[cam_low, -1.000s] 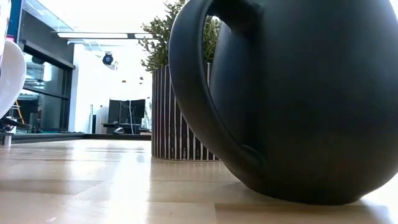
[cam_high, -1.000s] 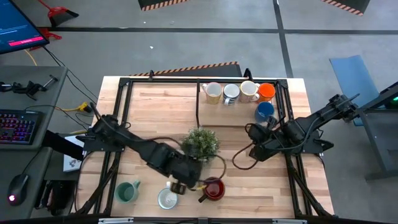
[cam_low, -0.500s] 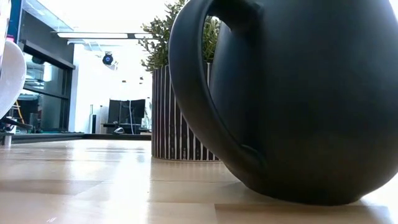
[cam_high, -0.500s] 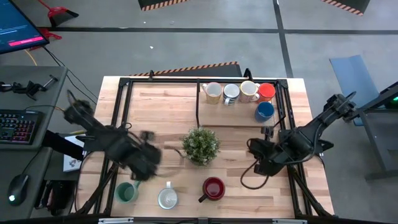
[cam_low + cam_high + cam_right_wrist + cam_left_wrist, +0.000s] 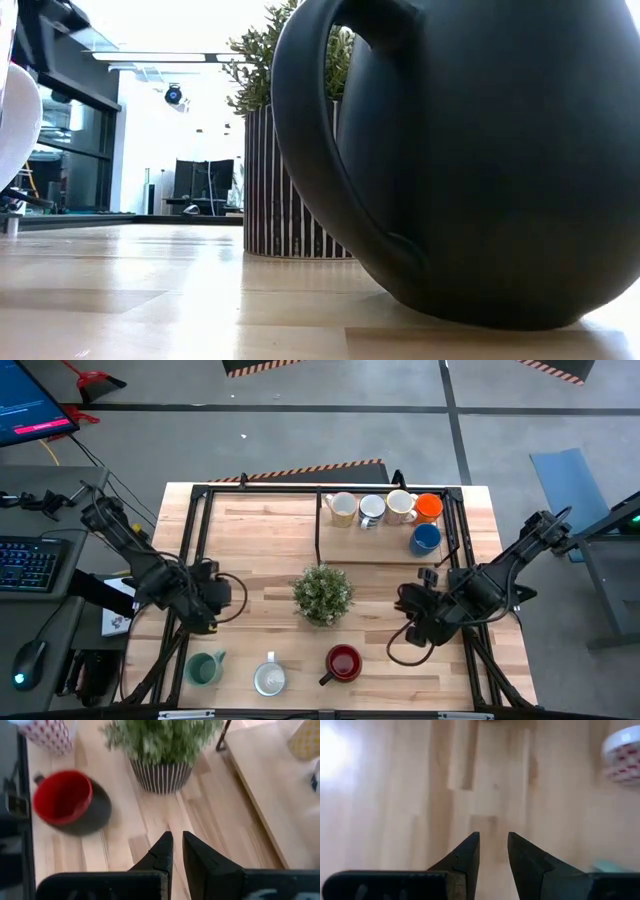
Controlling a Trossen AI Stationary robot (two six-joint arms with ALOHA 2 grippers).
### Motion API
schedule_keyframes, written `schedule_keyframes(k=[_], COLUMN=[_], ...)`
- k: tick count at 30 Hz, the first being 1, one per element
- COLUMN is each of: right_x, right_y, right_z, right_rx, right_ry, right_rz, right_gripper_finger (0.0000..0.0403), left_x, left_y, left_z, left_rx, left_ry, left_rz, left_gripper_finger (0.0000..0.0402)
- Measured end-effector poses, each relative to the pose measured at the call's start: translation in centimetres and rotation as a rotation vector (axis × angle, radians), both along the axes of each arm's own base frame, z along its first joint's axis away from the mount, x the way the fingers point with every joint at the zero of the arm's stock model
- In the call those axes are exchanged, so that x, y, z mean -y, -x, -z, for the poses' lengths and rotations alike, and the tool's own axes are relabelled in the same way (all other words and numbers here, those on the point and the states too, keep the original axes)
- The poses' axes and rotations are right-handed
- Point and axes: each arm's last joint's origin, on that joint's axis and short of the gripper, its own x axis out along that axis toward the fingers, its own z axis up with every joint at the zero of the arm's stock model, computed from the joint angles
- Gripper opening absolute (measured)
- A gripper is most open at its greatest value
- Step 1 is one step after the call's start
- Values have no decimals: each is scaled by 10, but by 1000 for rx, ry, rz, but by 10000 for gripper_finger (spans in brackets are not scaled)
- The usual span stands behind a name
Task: Place coffee mugs
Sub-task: Put the black mug on the shelf
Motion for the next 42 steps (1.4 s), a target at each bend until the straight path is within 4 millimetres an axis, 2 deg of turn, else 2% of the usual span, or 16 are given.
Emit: schedule_keyframes(k=[6, 10, 12, 15, 19, 23, 29, 33, 38, 42], right_x=[4, 10, 11, 11, 8, 7, 6, 2, -2, -2], right_y=[-9, -25, -34, -45, -54, -55, -58, -63, -69, -74], right_z=[-1, 8, 14, 24, 31, 33, 31, 28, 24, 23], right_rx=[59, 20, -16, -60, -80, -87, -35, 8, 62, 63], right_ry=[-3, 12, 9, 7, 23, 36, 34, 26, -10, -105], right_rz=[52, 81, 71, 44, 9, -4, 8, -55, -130, -152], right_gripper_finger=[21, 21, 21, 21, 21, 21, 21, 21, 21, 22], left_x=[-3, -8, -14, -26, -42, -49, -54, -60, -66, -66], left_y=[-14, -35, -43, -51, -49, -46, -40, -33, -24, -23], left_z=[16, 16, 18, 24, 46, 61, 63, 61, 60, 59], left_rx=[160, 271, 290, 276, 199, 208, 327, 420, 456, 464], left_ry=[-111, -82, -54, -5, 24, 79, 110, 123, 162, 166], left_rz=[148, 281, 351, 368, 332, 326, 394, 401, 338, 336], left_gripper_finger=[90, 90, 90, 90, 90, 90, 90, 90, 90, 90])
